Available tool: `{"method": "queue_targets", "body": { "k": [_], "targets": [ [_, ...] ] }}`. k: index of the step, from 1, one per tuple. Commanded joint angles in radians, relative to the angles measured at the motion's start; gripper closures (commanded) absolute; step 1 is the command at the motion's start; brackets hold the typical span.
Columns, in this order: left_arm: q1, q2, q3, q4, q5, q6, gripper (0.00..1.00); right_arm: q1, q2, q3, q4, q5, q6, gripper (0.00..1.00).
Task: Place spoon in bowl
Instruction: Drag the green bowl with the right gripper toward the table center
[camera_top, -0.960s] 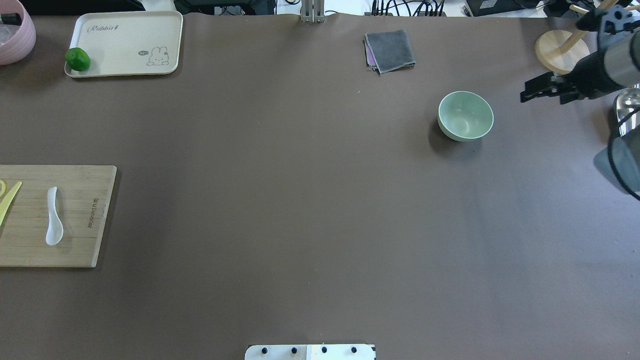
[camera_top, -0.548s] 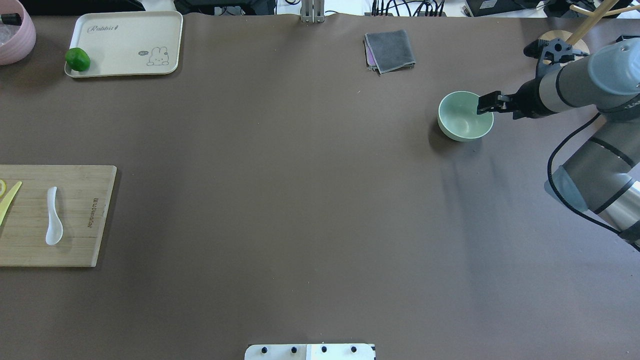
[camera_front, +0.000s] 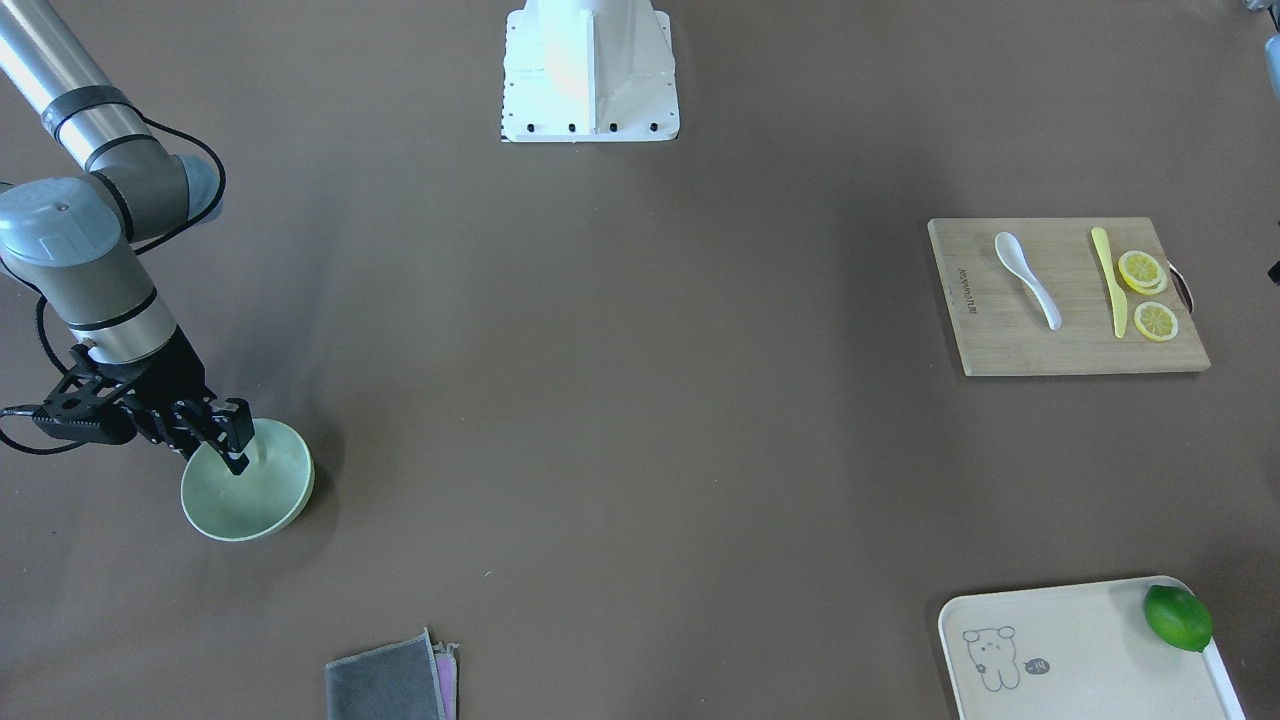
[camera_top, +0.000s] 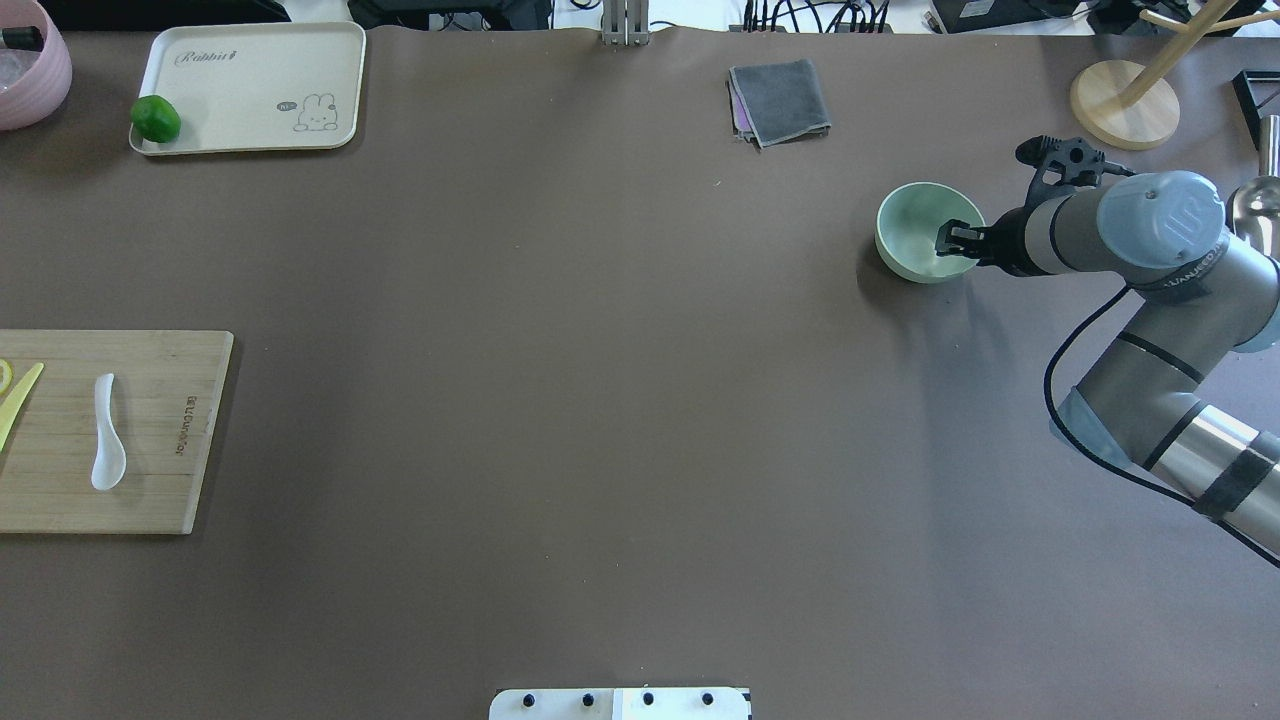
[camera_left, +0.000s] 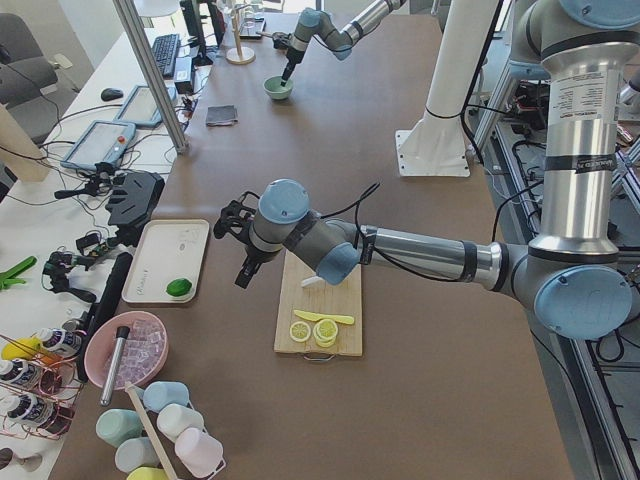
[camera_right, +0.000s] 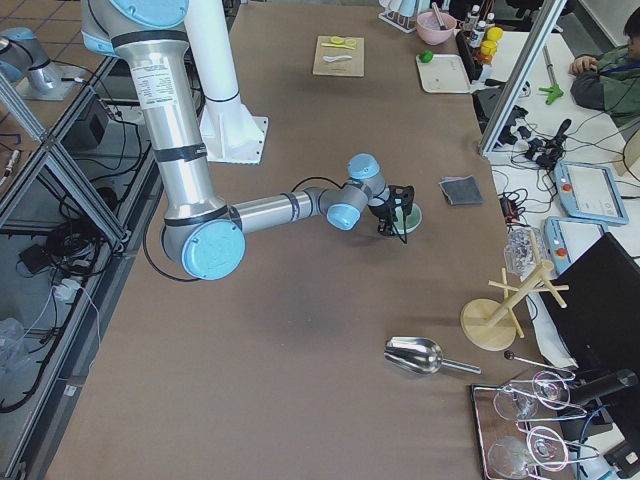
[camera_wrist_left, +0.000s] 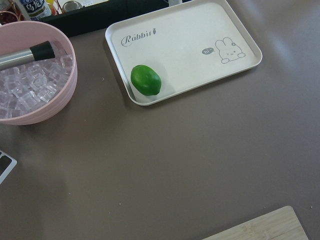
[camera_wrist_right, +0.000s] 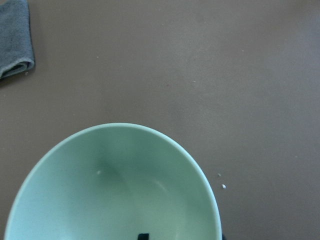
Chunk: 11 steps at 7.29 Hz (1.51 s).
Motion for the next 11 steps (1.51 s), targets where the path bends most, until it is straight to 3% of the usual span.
{"method": "queue_targets", "body": {
  "k": [1, 2, 3, 4, 6, 7, 9, 10, 11],
  "targets": [
    [0.0, 0.003, 0.0, 0.0, -0.001, 0.0, 0.02, -0.015, 0.029, 0.008, -0.01, -0.002, 0.042, 1.0],
    [0.0, 0.003, 0.0, 0.0, -0.001, 0.0, 0.02, -0.034, 0.067, 0.011, -0.019, -0.002, 0.106, 1.0],
    [0.002, 0.003, -0.001, 0.0, -0.001, -0.001, 0.02, -0.066, 0.136, 0.041, -0.108, -0.01, 0.178, 1.0],
    [0.002, 0.003, -0.001, 0.0, -0.001, -0.001, 0.02, -0.122, 0.215, 0.098, -0.251, -0.028, 0.266, 1.0],
    [0.002, 0.003, -0.003, 0.0, -0.001, -0.003, 0.02, -0.313, 0.451, 0.101, -0.551, -0.153, 0.447, 1.0],
    [0.002, 0.003, -0.001, 0.0, -0.001, -0.003, 0.02, -0.401, 0.515, 0.095, -0.644, -0.183, 0.537, 1.0],
    [0.008, 0.003, -0.003, -0.003, -0.003, -0.02, 0.02, -0.454, 0.517, 0.068, -0.652, -0.2, 0.569, 1.0],
    [0.014, 0.004, -0.003, -0.024, -0.003, -0.033, 0.02, -0.454, 0.515, 0.058, -0.651, -0.202, 0.553, 0.79],
    [0.017, 0.004, -0.003, -0.035, -0.003, -0.053, 0.02, -0.451, 0.52, 0.064, -0.651, -0.203, 0.521, 0.34]
  ]
}}
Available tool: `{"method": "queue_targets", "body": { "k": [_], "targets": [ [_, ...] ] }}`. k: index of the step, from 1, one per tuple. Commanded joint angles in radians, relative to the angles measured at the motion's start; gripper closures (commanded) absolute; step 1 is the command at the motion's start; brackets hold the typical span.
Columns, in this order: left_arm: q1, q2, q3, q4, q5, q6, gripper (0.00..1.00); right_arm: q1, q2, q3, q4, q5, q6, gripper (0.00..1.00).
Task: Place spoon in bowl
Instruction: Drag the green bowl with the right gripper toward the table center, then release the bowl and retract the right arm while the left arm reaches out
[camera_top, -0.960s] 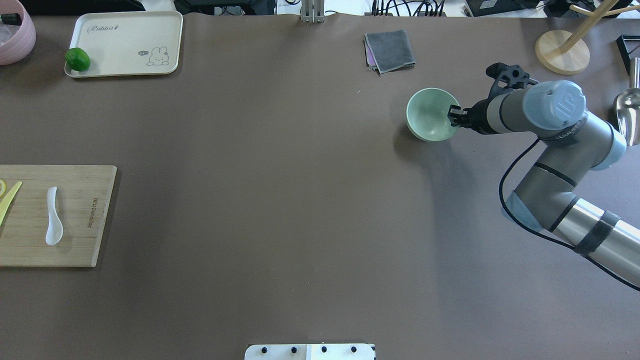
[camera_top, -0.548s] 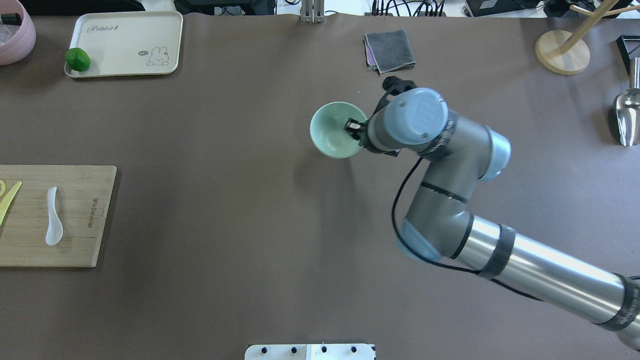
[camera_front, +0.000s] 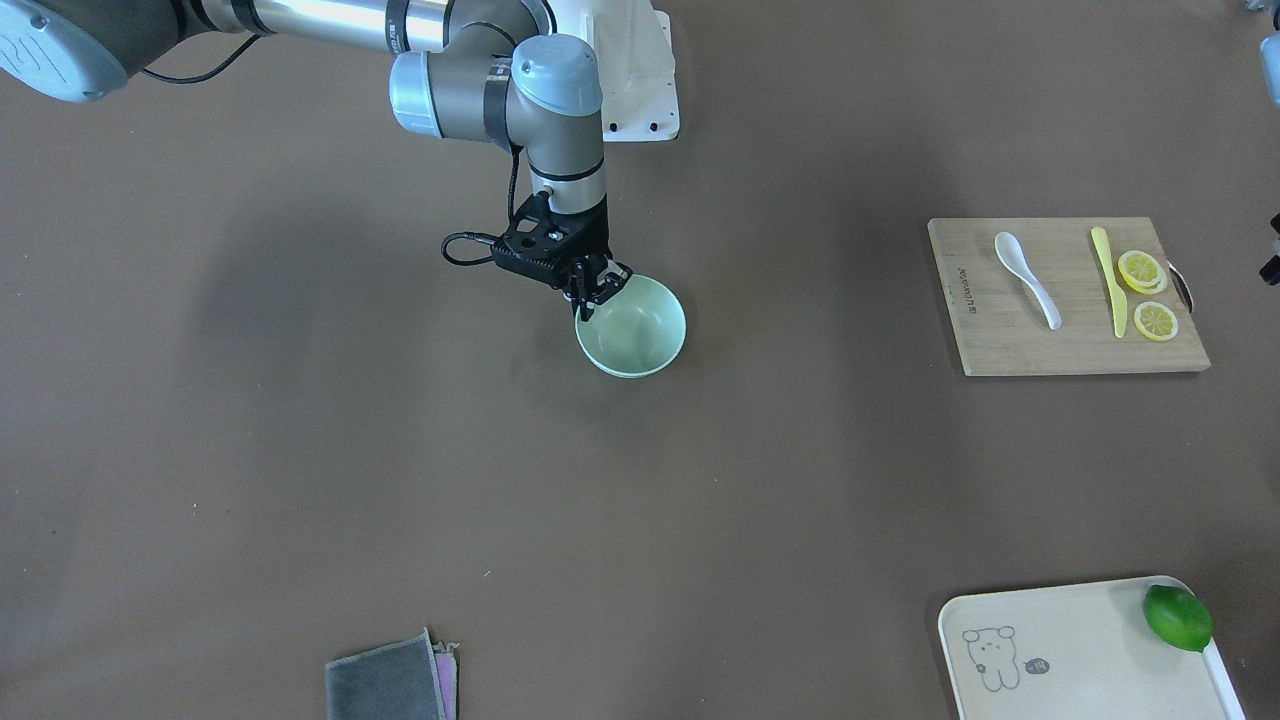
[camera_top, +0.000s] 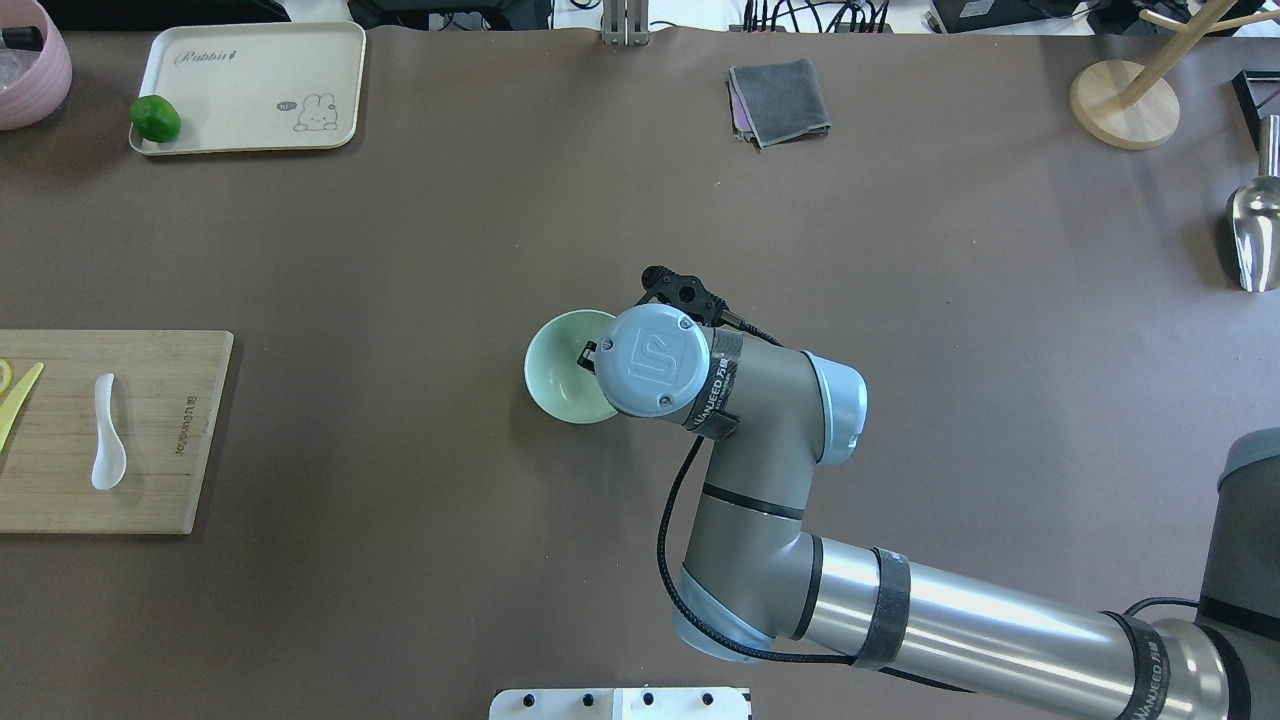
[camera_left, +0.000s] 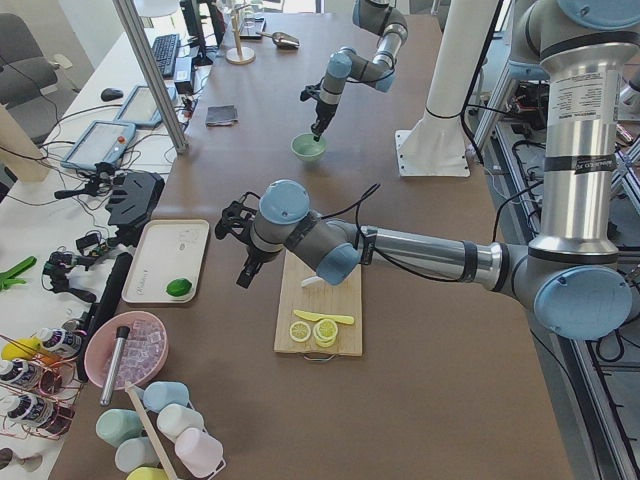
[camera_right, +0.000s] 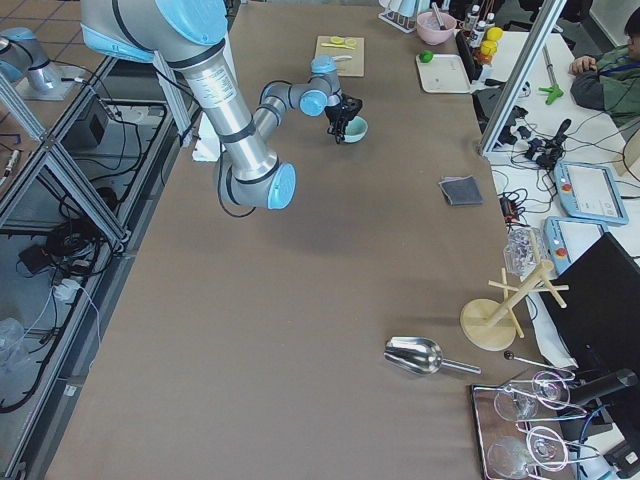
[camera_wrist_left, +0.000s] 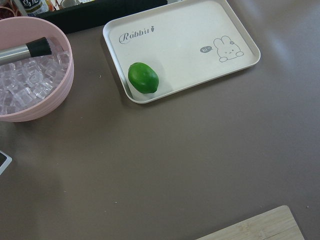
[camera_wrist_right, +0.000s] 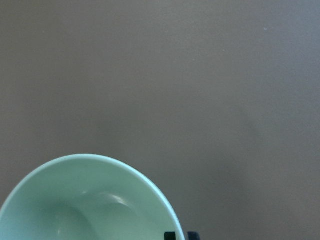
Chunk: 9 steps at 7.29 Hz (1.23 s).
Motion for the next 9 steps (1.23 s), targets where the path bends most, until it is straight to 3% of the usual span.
{"method": "queue_targets", "body": {
  "k": [1, 2, 4, 5, 6, 7, 8, 9],
  "targets": [
    [0.006, 0.001, 0.0, -0.014, 0.0, -0.039, 0.02, 0.009, 0.011, 0.012, -0.005, -0.02, -0.046, 0.0],
    [0.02, 0.002, -0.003, -0.019, -0.03, -0.15, 0.02, 0.054, 0.0, 0.056, -0.008, -0.001, -0.103, 0.0],
    [0.157, 0.084, -0.006, -0.231, -0.034, -0.555, 0.02, 0.255, -0.082, 0.18, -0.071, 0.204, -0.318, 0.0],
    [0.263, 0.126, -0.008, -0.319, 0.045, -0.726, 0.02, 0.37, -0.162, 0.239, -0.071, 0.311, -0.462, 0.0],
    [0.384, 0.18, -0.009, -0.368, 0.199, -0.798, 0.02, 0.479, -0.245, 0.267, -0.066, 0.396, -0.619, 0.0],
    [0.461, 0.185, -0.008, -0.372, 0.266, -0.862, 0.03, 0.568, -0.327, 0.299, -0.062, 0.473, -0.764, 0.0],
    [0.514, 0.191, -0.003, -0.37, 0.322, -0.889, 0.08, 0.646, -0.395, 0.317, -0.06, 0.55, -0.892, 0.0],
    [0.552, 0.194, -0.002, -0.37, 0.363, -0.953, 0.19, 0.72, -0.438, 0.318, -0.06, 0.617, -0.987, 0.0]
  ]
}}
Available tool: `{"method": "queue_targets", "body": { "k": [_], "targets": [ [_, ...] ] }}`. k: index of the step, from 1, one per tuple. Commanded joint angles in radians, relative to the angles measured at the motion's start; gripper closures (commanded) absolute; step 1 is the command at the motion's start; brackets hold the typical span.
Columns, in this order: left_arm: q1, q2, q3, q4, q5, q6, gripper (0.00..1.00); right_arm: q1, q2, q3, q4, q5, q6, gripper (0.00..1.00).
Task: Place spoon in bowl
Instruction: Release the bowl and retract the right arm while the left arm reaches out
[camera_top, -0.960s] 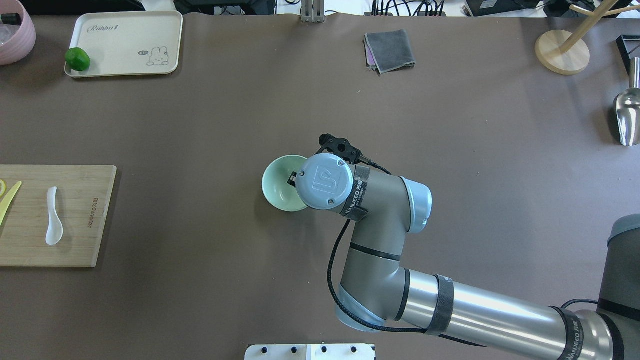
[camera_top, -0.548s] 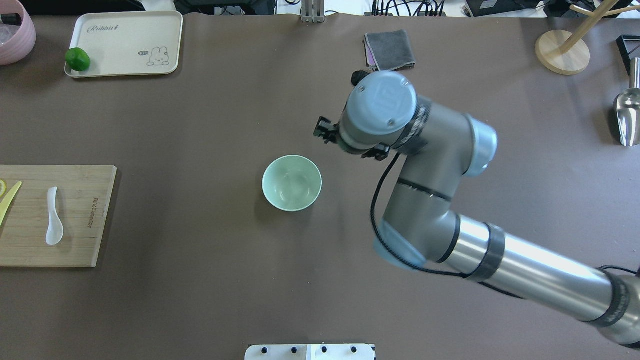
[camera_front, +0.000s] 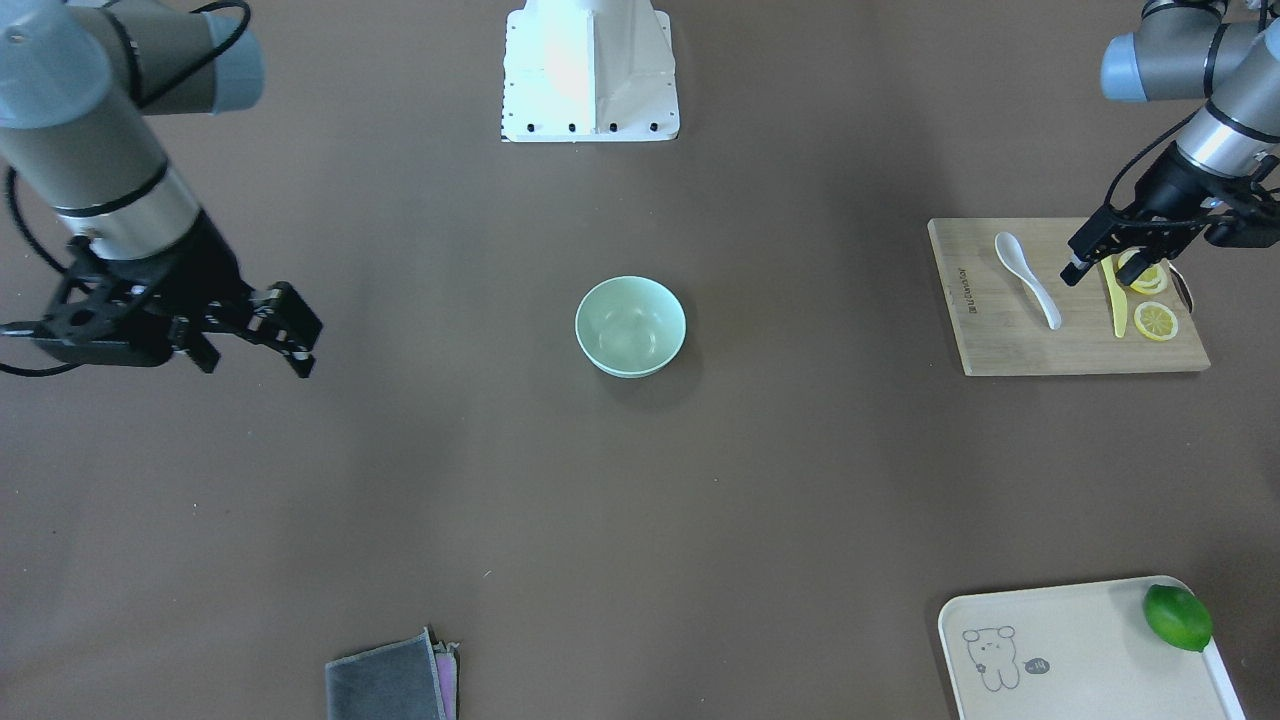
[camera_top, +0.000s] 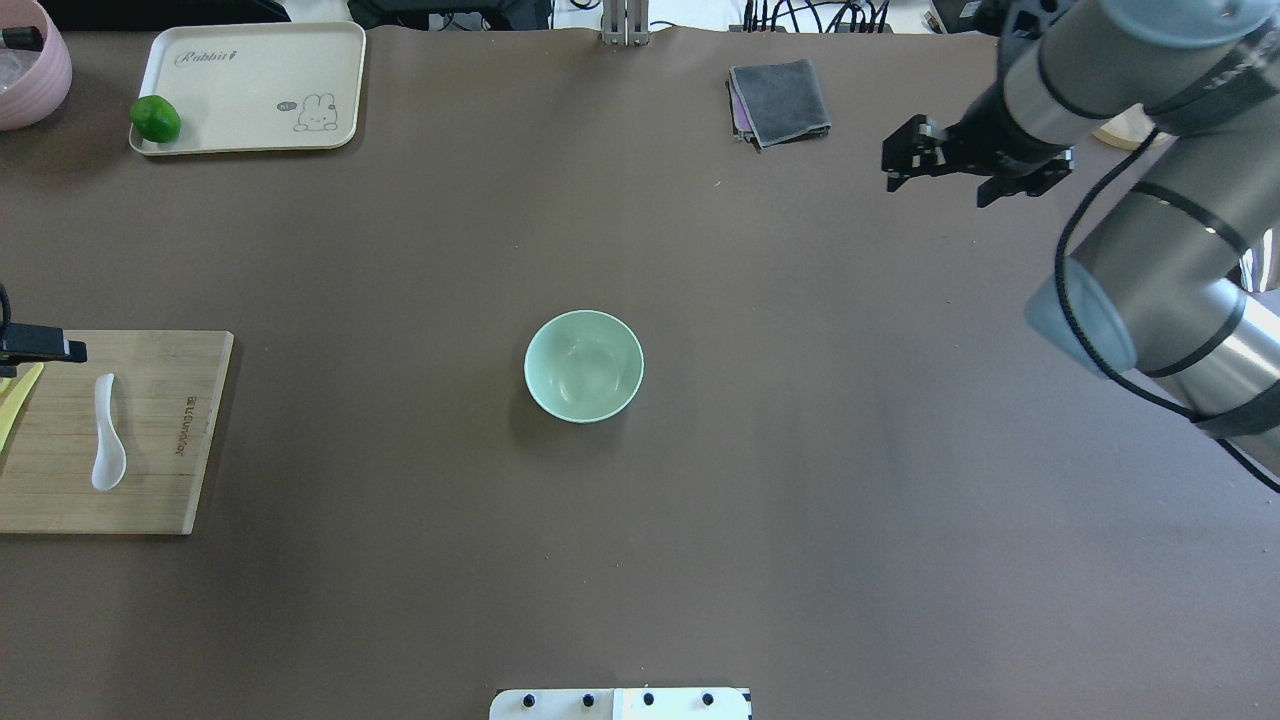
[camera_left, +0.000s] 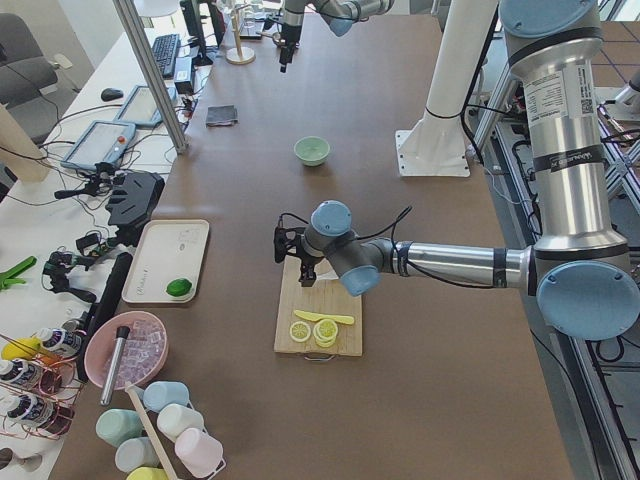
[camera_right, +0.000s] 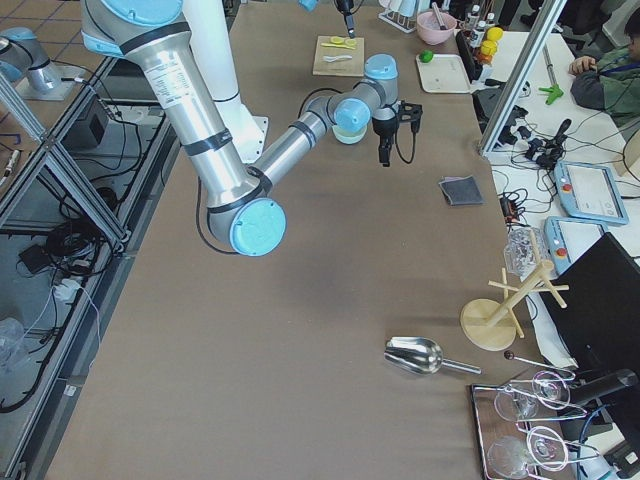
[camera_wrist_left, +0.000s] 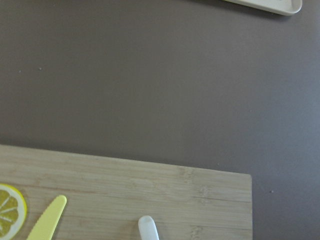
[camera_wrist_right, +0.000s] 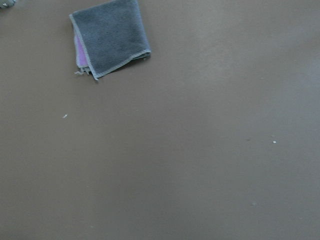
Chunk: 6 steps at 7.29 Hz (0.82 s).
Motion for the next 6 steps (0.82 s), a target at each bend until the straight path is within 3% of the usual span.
{"method": "queue_targets", "body": {
  "k": [1, 3, 6],
  "targets": [
    [0.103, 0.008, 0.006, 0.0, 0.104, -0.109, 0.27, 0.164, -0.11, 0.009, 0.0, 0.145, -0.25, 0.0],
    [0.14, 0.008, 0.023, 0.004, 0.141, -0.119, 0.34, 0.254, -0.18, 0.003, 0.0, 0.18, -0.39, 0.0],
    [0.172, 0.005, 0.046, 0.006, 0.18, -0.117, 0.39, 0.268, -0.209, 0.009, 0.0, 0.185, -0.413, 0.0]
  ]
}}
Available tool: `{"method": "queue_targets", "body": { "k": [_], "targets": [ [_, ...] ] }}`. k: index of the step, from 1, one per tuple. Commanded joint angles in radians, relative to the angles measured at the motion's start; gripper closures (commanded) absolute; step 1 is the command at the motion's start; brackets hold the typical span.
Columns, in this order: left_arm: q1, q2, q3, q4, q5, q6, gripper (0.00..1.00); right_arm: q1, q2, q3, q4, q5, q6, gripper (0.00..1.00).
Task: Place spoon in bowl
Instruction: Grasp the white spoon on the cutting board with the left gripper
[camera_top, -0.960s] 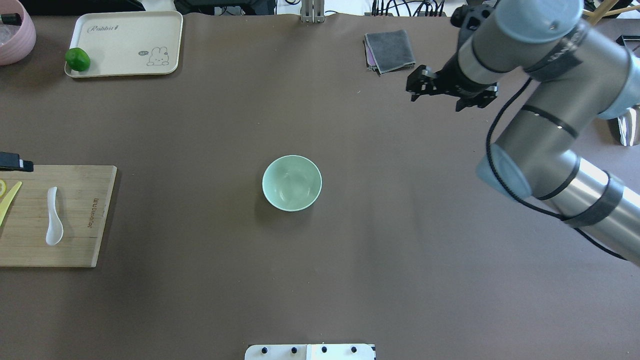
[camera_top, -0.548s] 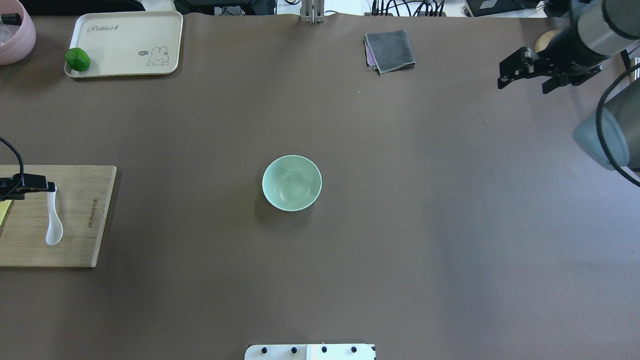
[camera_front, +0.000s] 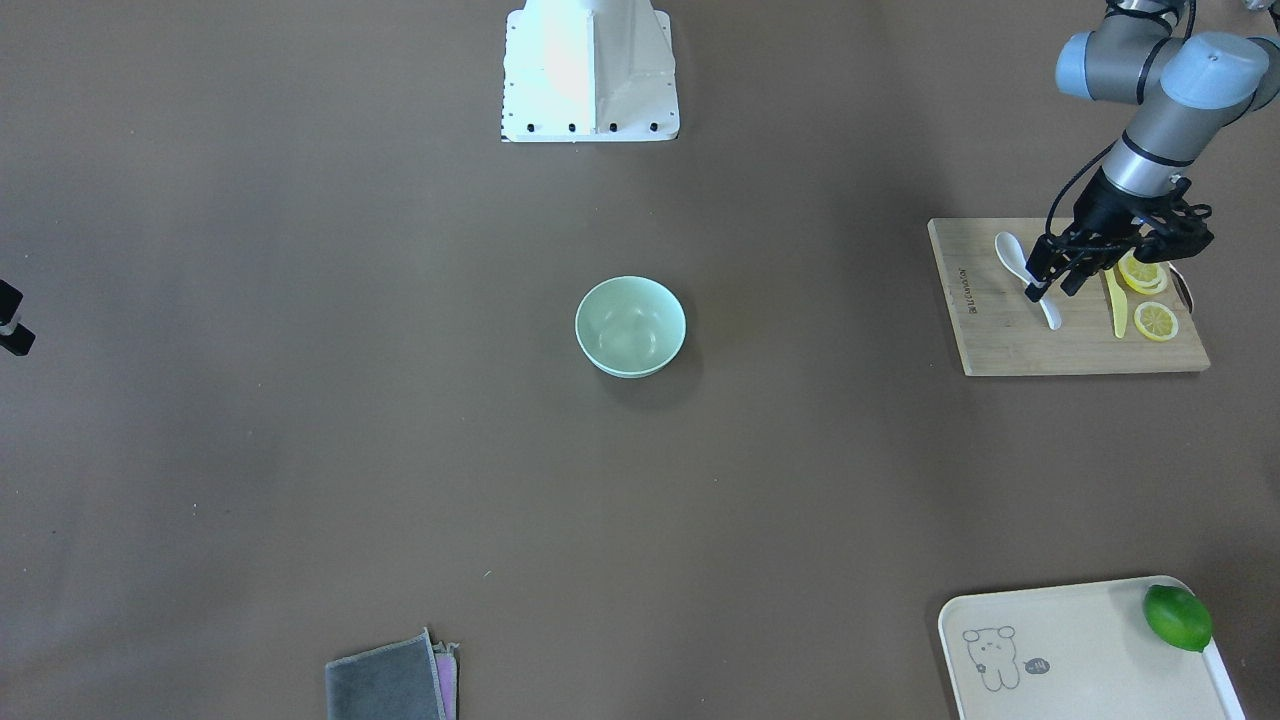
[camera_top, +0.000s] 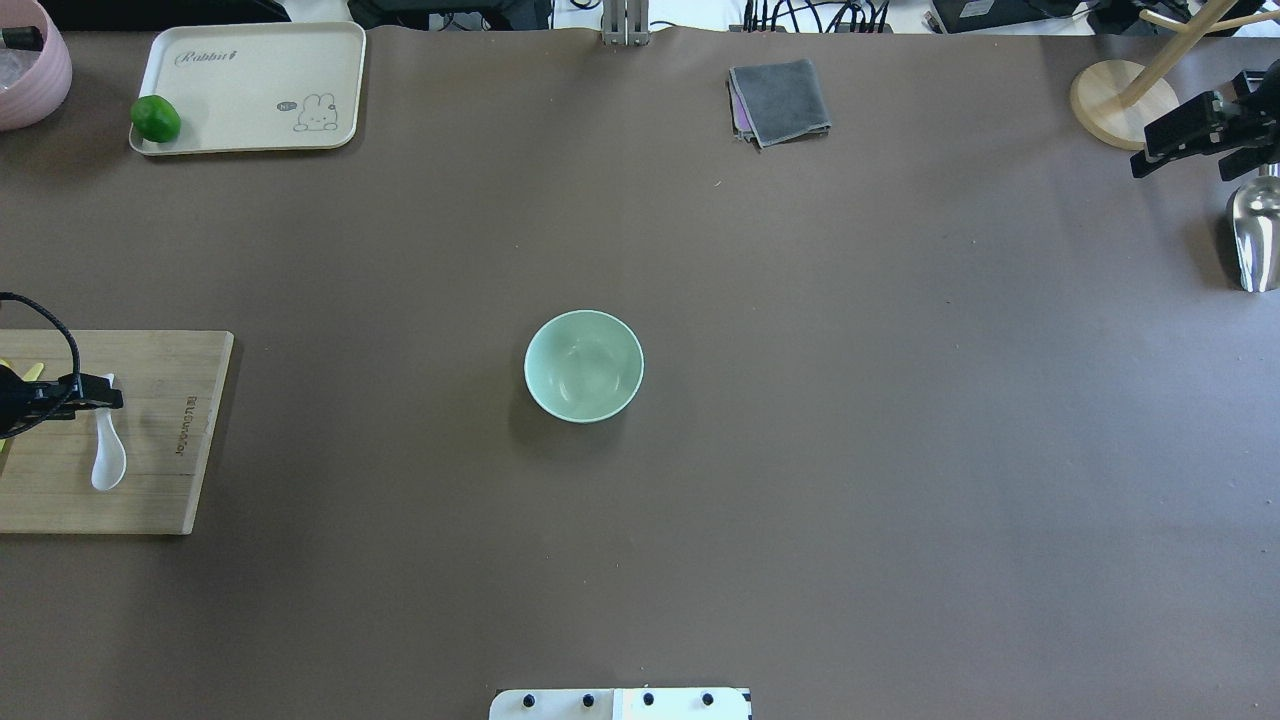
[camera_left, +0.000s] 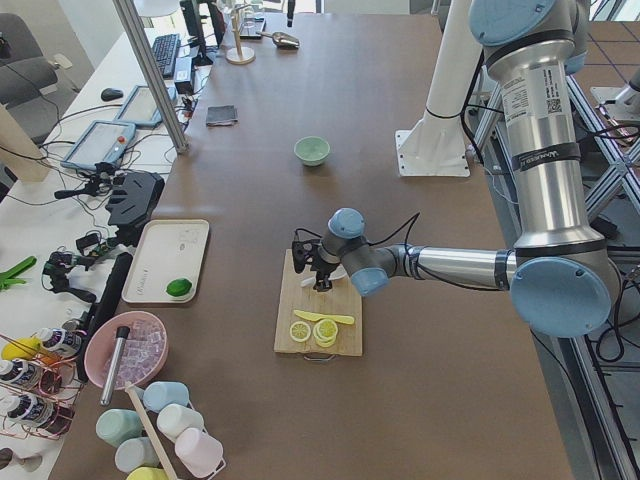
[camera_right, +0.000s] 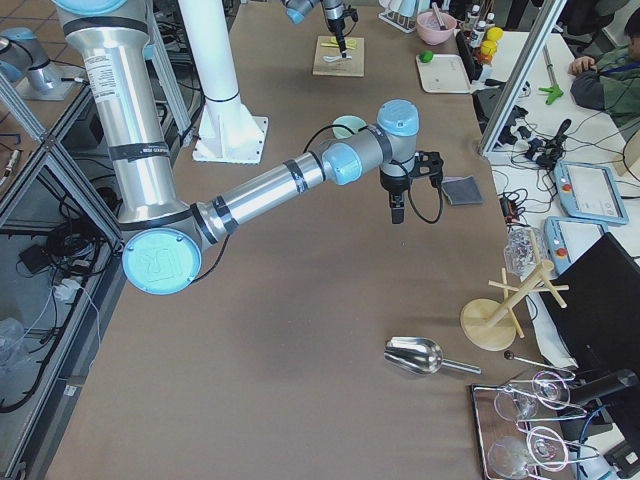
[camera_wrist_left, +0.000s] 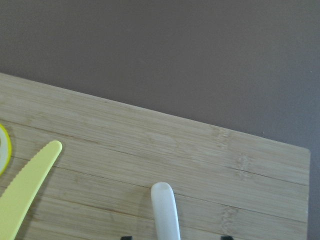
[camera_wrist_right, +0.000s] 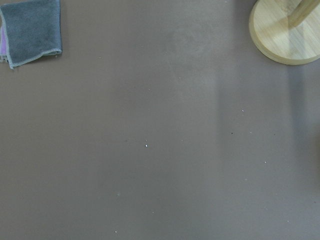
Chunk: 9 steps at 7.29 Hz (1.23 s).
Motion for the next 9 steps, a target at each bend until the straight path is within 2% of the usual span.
{"method": "queue_targets", "body": {
  "k": [1, 3, 4, 6, 7, 8, 9],
  "targets": [
    [0.014, -0.002, 0.006, -0.001, 0.011, -0.001, 0.5, 0.006, -0.014, 0.004, 0.002, 0.002, -0.007, 0.0],
    [0.014, -0.009, 0.006, -0.002, 0.013, -0.001, 0.93, 0.008, -0.027, 0.017, 0.002, 0.005, -0.007, 0.0],
    [0.014, -0.011, 0.001, -0.007, 0.025, -0.001, 1.0, 0.008, -0.034, 0.025, 0.002, 0.004, -0.007, 0.0],
    [0.012, -0.031, -0.032, -0.004, 0.02, -0.012, 1.0, 0.011, -0.062, 0.04, 0.002, 0.002, -0.007, 0.0],
    [0.012, -0.075, -0.068, 0.007, 0.017, -0.088, 1.0, 0.02, -0.091, 0.043, 0.002, 0.001, -0.009, 0.0],
    [0.012, -0.173, -0.071, 0.054, 0.019, -0.178, 1.0, 0.025, -0.129, 0.05, 0.006, -0.004, -0.013, 0.0],
    [0.015, -0.289, -0.071, 0.145, 0.022, -0.243, 1.0, 0.035, -0.199, 0.047, 0.07, -0.008, -0.048, 0.0]
  ]
}}
